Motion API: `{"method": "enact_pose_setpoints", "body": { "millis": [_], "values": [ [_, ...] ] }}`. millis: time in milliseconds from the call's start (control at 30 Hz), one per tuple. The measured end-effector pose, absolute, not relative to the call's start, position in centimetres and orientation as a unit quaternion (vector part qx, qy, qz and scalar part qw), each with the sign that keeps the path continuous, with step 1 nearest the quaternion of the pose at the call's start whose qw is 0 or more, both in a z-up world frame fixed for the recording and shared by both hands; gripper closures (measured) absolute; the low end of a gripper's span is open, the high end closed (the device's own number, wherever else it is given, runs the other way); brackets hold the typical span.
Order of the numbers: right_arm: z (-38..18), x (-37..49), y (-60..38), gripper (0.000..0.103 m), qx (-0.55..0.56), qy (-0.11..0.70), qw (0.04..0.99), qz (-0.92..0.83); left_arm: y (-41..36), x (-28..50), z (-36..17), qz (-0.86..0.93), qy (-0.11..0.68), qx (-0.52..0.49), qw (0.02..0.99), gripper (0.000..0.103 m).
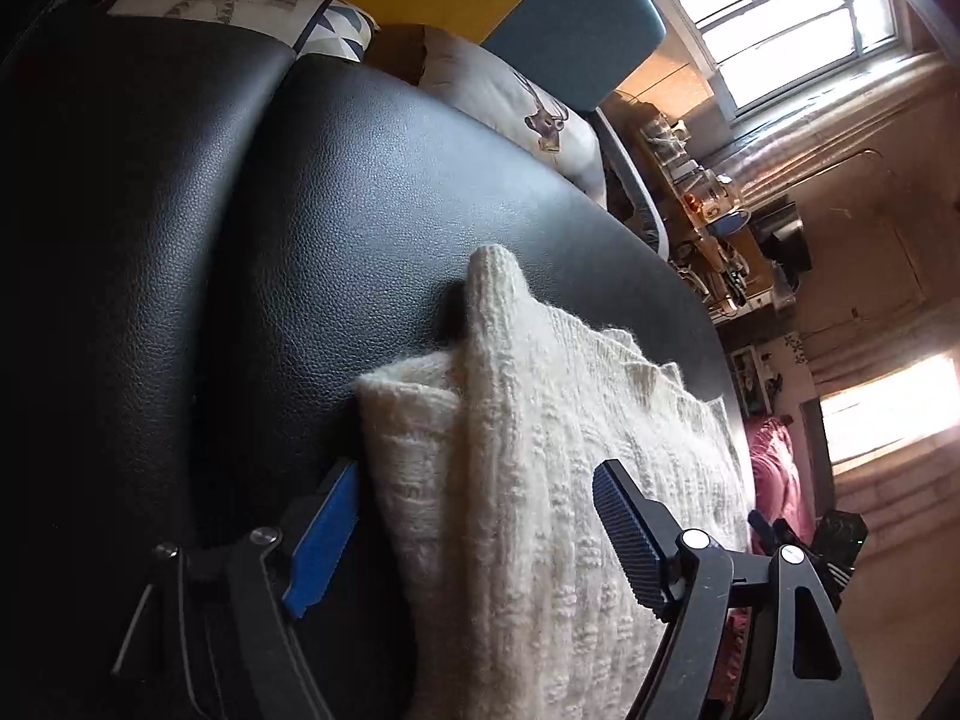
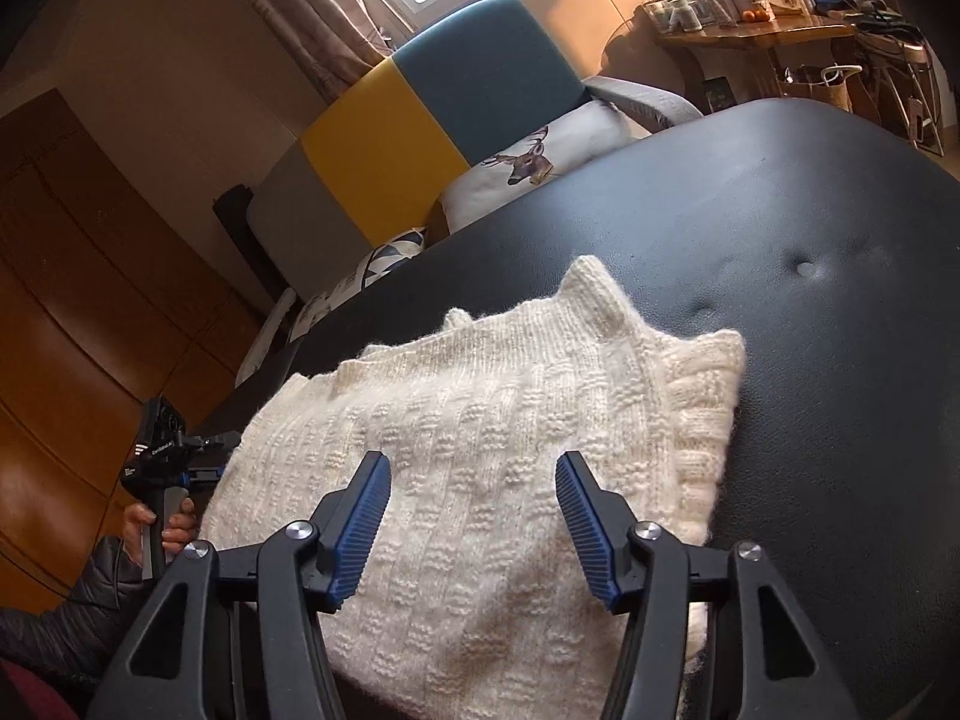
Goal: Fold clothes
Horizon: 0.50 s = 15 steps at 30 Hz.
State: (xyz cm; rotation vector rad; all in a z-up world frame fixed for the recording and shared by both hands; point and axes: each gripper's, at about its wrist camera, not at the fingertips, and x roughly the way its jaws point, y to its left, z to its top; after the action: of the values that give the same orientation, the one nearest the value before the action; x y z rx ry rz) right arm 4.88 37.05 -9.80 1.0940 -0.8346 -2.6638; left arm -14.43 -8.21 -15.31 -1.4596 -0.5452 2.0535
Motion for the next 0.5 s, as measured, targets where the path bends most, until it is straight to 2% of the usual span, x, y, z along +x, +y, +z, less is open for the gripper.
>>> {"method": "enact_pose_setpoints", "body": {
  "millis": [33, 67, 267, 367, 500],
  "values": [
    [-9.8, 4.9, 37.0, 0.045, 0.366, -0.275, 0.071, -0.886, -8.0, -14.4, -15.6, 0.764, -0.202, -0.549, 0.272, 0.066],
    [-9.7, 4.9, 37.0, 0.045, 0.369, -0.271, 0.071, -0.886, -8.1, -14.4, -16.2, 0.754, -0.220, -0.558, 0.268, 0.077],
    [-9.0, 5.6, 36.6, 0.045, 0.398, -0.202, 0.059, -0.893, -9.0, -13.7, -16.6, 0.754, -0.269, -0.544, 0.250, 0.084],
    [-8.2, 5.9, 36.2, 0.045, 0.420, -0.127, 0.056, -0.897, -9.7, -13.7, -16.6, 0.750, -0.294, -0.538, 0.245, 0.085],
    [-7.1, 5.9, 34.6, 0.045, 0.434, -0.031, 0.110, -0.894, -10.4, -13.7, -16.3, 0.753, -0.302, -0.533, 0.239, 0.086]
  ]
}}
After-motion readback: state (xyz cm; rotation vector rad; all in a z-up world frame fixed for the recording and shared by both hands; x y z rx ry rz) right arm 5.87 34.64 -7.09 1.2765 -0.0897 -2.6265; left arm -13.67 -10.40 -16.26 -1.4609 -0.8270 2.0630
